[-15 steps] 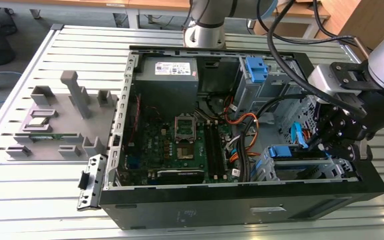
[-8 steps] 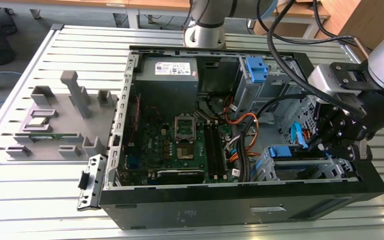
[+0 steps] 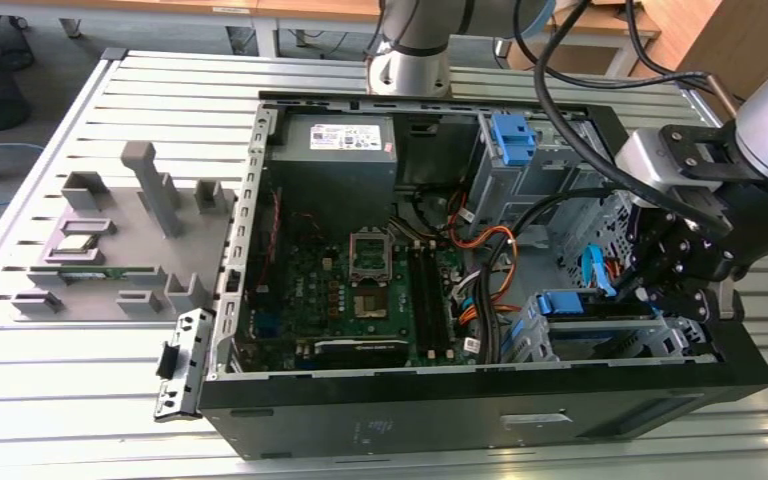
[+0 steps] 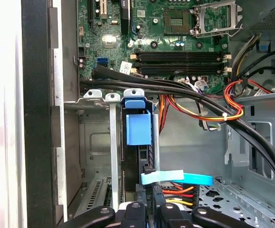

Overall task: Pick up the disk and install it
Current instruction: 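Insert the second disk wire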

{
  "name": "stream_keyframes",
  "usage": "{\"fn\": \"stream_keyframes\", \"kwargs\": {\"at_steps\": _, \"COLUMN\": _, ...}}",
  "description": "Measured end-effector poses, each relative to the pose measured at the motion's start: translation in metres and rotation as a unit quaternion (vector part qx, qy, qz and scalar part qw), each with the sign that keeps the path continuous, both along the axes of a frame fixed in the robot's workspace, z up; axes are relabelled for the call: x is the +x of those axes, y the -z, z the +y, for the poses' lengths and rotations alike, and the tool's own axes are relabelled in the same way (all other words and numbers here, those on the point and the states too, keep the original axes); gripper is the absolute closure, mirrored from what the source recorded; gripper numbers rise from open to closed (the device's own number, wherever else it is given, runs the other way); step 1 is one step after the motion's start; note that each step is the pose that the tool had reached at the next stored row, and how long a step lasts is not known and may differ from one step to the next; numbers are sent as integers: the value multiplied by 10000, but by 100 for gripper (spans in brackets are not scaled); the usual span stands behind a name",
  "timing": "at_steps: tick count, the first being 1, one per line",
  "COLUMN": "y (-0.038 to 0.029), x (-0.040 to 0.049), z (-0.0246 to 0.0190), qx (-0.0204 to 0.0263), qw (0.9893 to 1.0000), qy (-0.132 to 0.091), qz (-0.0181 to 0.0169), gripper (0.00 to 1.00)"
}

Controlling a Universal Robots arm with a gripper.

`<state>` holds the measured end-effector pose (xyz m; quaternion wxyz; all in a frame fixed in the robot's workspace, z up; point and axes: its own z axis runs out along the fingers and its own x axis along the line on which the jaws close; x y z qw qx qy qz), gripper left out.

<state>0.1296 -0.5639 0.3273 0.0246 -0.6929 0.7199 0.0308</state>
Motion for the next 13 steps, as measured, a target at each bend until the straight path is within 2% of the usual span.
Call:
{"fn": "stream_keyframes", "kwargs": {"at_steps": 3, "y": 6, "x": 0, "z": 0, "qx": 5, "qw": 10000, "qy": 0, "qz": 0, "gripper": 81}}
{"fn": "stream_keyframes", "kwargs": {"at_steps": 4, "y": 5, "x": 0, "z": 0, "qx": 4, "qw": 10000, "qy": 0, "qz": 0, "gripper": 75}}
{"fn": "stream_keyframes", "kwargs": {"at_steps": 8, "y": -1, "x": 0, "z": 0, "qx": 0, "qw": 10000, "qy": 0, "qz": 0, "gripper": 75}}
{"fn": "stream_keyframes", "kwargs": {"at_steps": 13, "y": -60, "x": 0, "z": 0, "qx": 1, "qw": 10000, "qy": 0, "qz": 0, "gripper": 75}}
